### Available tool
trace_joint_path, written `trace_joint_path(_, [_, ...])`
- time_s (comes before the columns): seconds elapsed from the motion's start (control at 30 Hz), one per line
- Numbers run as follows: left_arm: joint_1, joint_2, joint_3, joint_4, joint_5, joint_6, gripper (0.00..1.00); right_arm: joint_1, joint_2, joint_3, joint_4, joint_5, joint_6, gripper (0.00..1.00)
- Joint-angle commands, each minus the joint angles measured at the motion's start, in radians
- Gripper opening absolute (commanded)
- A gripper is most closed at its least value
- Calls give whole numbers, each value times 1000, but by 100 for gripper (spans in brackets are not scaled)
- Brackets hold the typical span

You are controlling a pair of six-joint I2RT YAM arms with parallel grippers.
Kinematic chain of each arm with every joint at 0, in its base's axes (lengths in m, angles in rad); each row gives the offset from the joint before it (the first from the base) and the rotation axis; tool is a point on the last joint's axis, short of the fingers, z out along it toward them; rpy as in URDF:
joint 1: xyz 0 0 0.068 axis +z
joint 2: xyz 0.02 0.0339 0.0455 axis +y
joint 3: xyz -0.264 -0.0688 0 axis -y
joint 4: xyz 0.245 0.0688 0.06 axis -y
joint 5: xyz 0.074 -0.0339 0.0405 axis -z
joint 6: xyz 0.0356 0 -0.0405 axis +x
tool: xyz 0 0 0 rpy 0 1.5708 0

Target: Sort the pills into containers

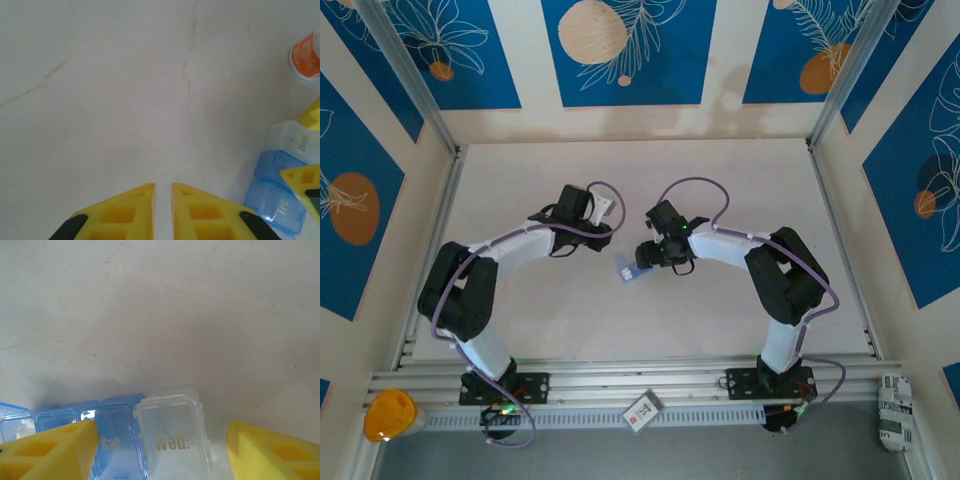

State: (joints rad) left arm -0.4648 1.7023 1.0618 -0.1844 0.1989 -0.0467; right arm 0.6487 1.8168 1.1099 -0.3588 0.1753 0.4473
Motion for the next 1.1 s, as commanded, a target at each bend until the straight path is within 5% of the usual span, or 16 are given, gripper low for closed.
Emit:
trace_joint_path(0.0, [3, 37, 41, -65, 54, -24, 15, 2, 0, -28, -32, -21, 14, 69])
trace_joint_path(1.07, [-103, -18, -28, -85, 241, -148, 13, 12, 9, -18, -41, -11, 36, 67])
